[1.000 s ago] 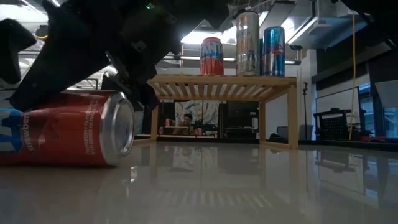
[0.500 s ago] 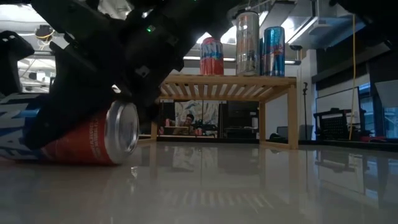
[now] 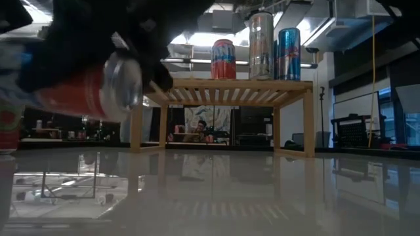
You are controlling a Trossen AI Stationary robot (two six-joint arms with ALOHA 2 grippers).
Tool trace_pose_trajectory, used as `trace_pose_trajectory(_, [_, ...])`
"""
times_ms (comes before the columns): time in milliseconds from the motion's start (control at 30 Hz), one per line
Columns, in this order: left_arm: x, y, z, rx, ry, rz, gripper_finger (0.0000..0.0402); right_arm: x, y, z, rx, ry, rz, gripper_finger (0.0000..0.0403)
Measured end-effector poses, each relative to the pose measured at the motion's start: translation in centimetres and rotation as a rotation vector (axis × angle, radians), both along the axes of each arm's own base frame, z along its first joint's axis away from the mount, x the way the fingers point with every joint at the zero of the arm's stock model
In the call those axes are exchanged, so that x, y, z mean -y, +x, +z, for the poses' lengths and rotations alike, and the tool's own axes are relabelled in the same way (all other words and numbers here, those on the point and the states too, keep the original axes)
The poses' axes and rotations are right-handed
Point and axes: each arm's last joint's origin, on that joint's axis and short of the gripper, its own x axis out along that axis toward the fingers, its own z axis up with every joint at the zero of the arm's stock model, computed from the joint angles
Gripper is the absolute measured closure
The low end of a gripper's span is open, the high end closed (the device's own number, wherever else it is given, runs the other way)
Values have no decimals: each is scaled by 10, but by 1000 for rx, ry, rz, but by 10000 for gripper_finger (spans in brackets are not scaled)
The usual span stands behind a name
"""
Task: Place canned beverage on shelf
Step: Put the red soda can on the shelf aligned with the other red soda can
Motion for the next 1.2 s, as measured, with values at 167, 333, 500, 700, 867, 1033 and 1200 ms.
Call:
trace_pose_trajectory(167, [4, 1, 2, -12, -83, 16, 75, 12, -8, 25, -9, -65, 21, 125])
trace_pose_trajectory(333, [5, 0, 2, -33, -152, 66, 75, 23, -16, 67, 94, -169, -32, 125])
trace_pose_trajectory(500, [4, 1, 4, -30, -165, 82, 75, 26, -30, 90, 76, -207, -17, 125])
trace_pose_trajectory(700, [-4, 8, 3, -1, -111, 102, 75, 28, -49, 121, 81, -219, -9, 125])
trace_pose_trajectory(867, [-10, 20, 2, -2, -111, 88, 60, 20, -60, 131, 83, -262, -2, 125])
trace_pose_trajectory(1033, [-15, 29, -4, -14, -103, 149, 33, 13, -66, 130, 51, -241, 37, 125])
trace_pose_trajectory(1200, [-12, 35, 5, 72, -193, 181, 31, 12, -73, 133, 21, -236, 46, 125])
